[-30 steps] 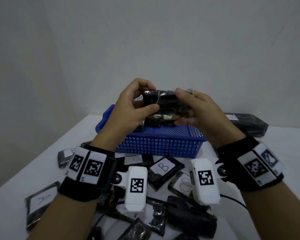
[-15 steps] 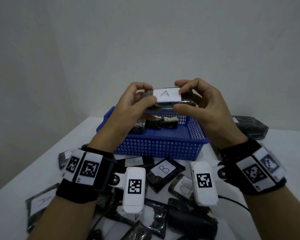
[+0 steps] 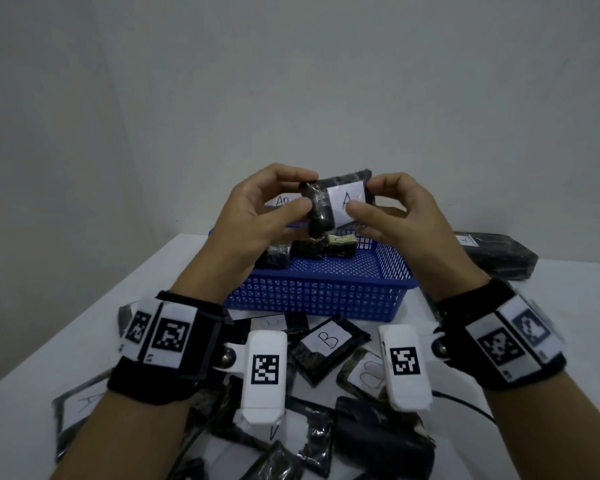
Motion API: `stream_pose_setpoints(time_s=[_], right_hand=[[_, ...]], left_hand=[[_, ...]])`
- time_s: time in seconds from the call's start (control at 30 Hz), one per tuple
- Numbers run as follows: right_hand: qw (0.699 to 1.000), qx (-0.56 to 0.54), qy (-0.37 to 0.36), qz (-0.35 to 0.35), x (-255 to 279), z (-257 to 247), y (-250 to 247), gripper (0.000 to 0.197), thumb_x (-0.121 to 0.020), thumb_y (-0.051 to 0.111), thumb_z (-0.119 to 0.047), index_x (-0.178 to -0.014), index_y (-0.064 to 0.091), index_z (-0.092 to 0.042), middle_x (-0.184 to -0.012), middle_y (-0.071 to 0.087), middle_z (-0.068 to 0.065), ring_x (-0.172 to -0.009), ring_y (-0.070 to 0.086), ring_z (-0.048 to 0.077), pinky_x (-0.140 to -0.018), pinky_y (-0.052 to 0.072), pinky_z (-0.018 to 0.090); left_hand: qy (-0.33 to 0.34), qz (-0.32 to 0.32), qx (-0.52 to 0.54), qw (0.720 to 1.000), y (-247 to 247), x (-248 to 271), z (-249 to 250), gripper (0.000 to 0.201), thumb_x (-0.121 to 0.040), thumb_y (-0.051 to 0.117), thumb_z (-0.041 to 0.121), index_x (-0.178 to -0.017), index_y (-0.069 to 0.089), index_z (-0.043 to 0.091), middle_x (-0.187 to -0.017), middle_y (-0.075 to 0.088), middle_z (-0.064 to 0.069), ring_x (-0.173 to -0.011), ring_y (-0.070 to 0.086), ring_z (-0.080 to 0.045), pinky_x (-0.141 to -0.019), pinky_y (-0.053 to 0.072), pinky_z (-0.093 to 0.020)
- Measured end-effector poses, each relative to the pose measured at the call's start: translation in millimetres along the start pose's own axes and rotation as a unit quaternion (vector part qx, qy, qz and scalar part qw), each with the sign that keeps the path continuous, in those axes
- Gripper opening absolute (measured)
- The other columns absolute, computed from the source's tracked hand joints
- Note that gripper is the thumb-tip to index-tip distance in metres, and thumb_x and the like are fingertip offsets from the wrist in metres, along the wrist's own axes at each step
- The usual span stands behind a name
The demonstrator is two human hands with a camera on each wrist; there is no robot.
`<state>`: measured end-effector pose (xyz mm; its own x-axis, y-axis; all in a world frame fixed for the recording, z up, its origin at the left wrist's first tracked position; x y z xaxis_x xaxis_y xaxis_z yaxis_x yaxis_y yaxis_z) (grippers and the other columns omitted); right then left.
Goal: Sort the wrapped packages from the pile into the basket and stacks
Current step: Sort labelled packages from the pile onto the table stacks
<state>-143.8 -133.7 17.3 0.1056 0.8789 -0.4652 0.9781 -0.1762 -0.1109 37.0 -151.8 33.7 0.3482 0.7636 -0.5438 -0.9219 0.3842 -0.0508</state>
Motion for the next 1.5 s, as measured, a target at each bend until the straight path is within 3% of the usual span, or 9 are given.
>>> stream_pose_setpoints(time_s=[0.13, 0.43, 0.57, 0.7, 0.83, 1.03, 1.2, 1.4, 1.5], right_hand=[[0.998, 0.036, 0.001, -0.052, 5.4, -2.4, 15.5, 0.085, -0.061, 0.084, -0.047, -0.132, 0.042, -0.028, -0.129, 0.058, -0.01, -0.107, 0.069, 0.01, -0.087, 0.06, 0.03], [0.992, 0.03, -0.108, -0.058, 9.7, -17.1, 20.8, 0.077, -0.072, 0.079, -0.023, -0.132, 0.031, -0.025, -0.135, 0.053, -0.002, -0.114, 0.067, 0.015, -0.095, 0.056, 0.031], [0.983, 0.095, -0.105, -0.12, 8.8, -10.6, 27.4, 0.094, -0.074, 0.08, -0.029, -0.149, 0.024, -0.031, -0.152, 0.039, -0.013, -0.14, 0.038, -0.004, -0.109, 0.036, 0.01], [0.996, 0.025, -0.043, -0.071, 3.5, -3.5, 19.9, 0.083, -0.08, 0.067, -0.06, -0.151, 0.033, -0.034, -0.152, 0.048, -0.008, -0.138, 0.048, 0.009, -0.113, 0.041, 0.039], [0.998, 0.0, -0.057, -0.013, 1.1, -6.9, 13.6, 0.048, -0.088, 0.071, -0.038, -0.127, 0.061, -0.011, -0.113, 0.075, 0.005, -0.106, 0.072, 0.02, -0.1, 0.054, 0.051], [0.994, 0.068, -0.08, -0.042, 5.7, -14.2, 22.0, 0.057, -0.088, 0.076, -0.031, -0.139, 0.05, -0.024, -0.129, 0.065, -0.007, -0.117, 0.063, 0.003, -0.09, 0.054, 0.017], [0.982, -0.078, 0.088, -0.148, 10.5, 7.1, 37.0, 0.09, -0.069, 0.06, -0.085, -0.14, 0.05, -0.032, -0.136, 0.065, -0.004, -0.123, 0.064, 0.019, -0.106, 0.046, 0.055], [0.988, -0.126, 0.037, -0.079, 6.7, 6.5, 30.1, 0.079, -0.069, 0.076, -0.044, -0.137, 0.047, -0.017, -0.112, 0.073, 0.0, -0.1, 0.073, 0.017, -0.091, 0.055, 0.036], [0.991, -0.033, -0.045, -0.121, 8.9, -4.1, 32.4, 0.097, -0.063, 0.085, -0.036, -0.144, 0.032, -0.027, -0.134, 0.061, -0.003, -0.12, 0.064, 0.011, -0.098, 0.052, 0.029]], left_hand=[[0.019, -0.013, -0.018, 1.0, 8.4, 0.2, 6.1, 0.023, -0.096, 0.059, 0.004, -0.114, 0.066, 0.016, -0.112, 0.067, -0.004, -0.098, 0.073, -0.021, -0.077, 0.06, -0.029], [-0.163, -0.082, 0.022, 0.983, 20.0, 6.9, -22.7, 0.06, -0.085, 0.046, 0.062, -0.121, 0.062, 0.017, -0.104, 0.075, -0.013, -0.084, 0.074, -0.03, -0.07, 0.061, -0.029], [-0.173, -0.09, 0.064, 0.979, 18.6, 7.1, -30.6, 0.047, -0.088, 0.068, 0.039, -0.126, 0.059, 0.013, -0.111, 0.073, -0.015, -0.088, 0.073, -0.026, -0.073, 0.06, -0.028], [-0.132, -0.085, -0.003, 0.988, 17.4, 3.9, -31.7, 0.057, -0.071, 0.079, 0.026, -0.125, 0.058, 0.02, -0.116, 0.071, -0.005, -0.098, 0.072, -0.02, -0.084, 0.058, -0.032], [-0.092, -0.082, -0.086, 0.989, 21.6, 3.0, -29.1, 0.061, -0.066, 0.083, 0.028, -0.121, 0.06, 0.024, -0.119, 0.066, 0.004, -0.094, 0.068, -0.012, -0.081, 0.054, -0.027], [-0.031, -0.061, -0.107, 0.992, 16.2, 0.9, -24.6, 0.059, -0.073, 0.083, -0.002, -0.117, 0.054, 0.025, -0.118, 0.064, 0.012, -0.108, 0.067, -0.009, -0.083, 0.058, -0.031], [0.043, -0.06, -0.108, 0.991, 15.7, -2.2, -16.1, 0.062, -0.072, 0.082, -0.006, -0.113, 0.055, 0.032, -0.117, 0.062, 0.021, -0.124, 0.058, -0.012, -0.093, 0.056, -0.039], [0.08, -0.051, -0.164, 0.982, 16.5, -3.4, -10.8, 0.041, -0.095, 0.057, -0.001, -0.122, 0.061, 0.03, -0.133, 0.06, 0.01, -0.129, 0.054, -0.011, -0.101, 0.05, -0.031], [-0.03, -0.029, -0.103, 0.994, 10.3, -3.4, -19.4, 0.024, -0.105, 0.046, 0.027, -0.118, 0.064, 0.017, -0.123, 0.067, -0.004, -0.11, 0.067, -0.024, -0.083, 0.057, -0.032]])
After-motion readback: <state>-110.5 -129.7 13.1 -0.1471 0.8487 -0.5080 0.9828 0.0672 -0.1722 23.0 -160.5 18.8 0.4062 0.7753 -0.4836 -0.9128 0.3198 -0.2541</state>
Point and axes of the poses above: each hand's wrist, its own x-axis away from the middle knuckle, its own y-axis out of the palm, z = x × y, the point moved 9 cm from there along -x, towards the middle knuckle
